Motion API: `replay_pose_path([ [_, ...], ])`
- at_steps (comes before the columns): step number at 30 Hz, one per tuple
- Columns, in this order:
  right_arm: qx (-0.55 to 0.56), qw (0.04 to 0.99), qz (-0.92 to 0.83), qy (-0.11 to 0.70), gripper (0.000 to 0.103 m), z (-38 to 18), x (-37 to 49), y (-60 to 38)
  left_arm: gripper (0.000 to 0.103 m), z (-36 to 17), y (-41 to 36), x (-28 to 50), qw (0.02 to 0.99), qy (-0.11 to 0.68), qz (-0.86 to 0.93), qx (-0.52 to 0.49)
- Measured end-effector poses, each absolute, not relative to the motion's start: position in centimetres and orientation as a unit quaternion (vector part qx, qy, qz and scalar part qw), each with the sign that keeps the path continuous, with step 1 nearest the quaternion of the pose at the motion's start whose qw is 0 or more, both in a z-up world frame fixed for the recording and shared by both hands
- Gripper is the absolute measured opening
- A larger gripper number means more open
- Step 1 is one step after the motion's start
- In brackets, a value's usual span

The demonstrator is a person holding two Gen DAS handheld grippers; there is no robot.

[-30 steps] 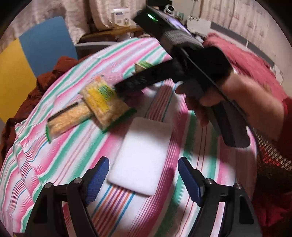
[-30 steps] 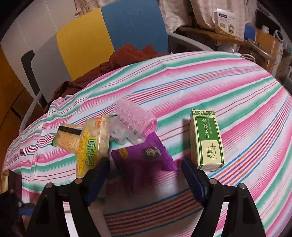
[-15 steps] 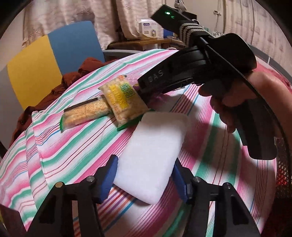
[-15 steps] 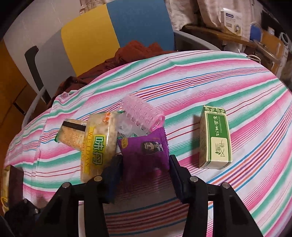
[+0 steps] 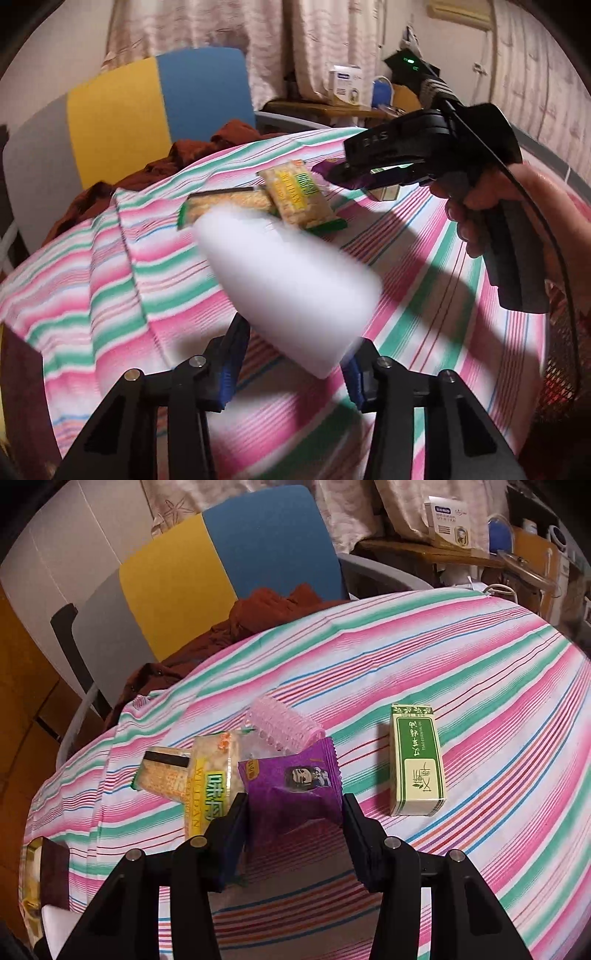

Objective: Organize objects
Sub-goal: 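Grasp the purple packet with the right gripper while the left gripper grasps the white foam block, then carry the purple packet and white foam block over the gold tray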

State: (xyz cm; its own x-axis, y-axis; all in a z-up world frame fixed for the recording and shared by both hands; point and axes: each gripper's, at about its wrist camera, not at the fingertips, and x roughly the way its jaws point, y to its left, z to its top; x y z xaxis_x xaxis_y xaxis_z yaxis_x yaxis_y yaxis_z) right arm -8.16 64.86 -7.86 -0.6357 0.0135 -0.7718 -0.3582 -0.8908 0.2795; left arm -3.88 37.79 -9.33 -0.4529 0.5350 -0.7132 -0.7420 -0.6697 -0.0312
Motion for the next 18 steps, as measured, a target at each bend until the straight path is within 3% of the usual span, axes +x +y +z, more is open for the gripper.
replay_pose_path([
  [1,-0.41,0.103,0.883,0.206,0.05,-7.6,-8.1,64.6,0.032,-9.3,37.6,-4.1,0.381,0.138,0.838,-0.365],
  [3,-0.405,0.1,0.887,0.197,0.05,-7.2,-7.9,64.1,0.027,-9.0,36.6,-3.6,0.383,0.122,0.834,-0.378],
  [18,-0.399,0.035,0.898,0.182,0.05,-4.1,-3.8,57.1,0.025,-5.8,29.8,-1.0,0.409,0.041,0.829,-0.379],
])
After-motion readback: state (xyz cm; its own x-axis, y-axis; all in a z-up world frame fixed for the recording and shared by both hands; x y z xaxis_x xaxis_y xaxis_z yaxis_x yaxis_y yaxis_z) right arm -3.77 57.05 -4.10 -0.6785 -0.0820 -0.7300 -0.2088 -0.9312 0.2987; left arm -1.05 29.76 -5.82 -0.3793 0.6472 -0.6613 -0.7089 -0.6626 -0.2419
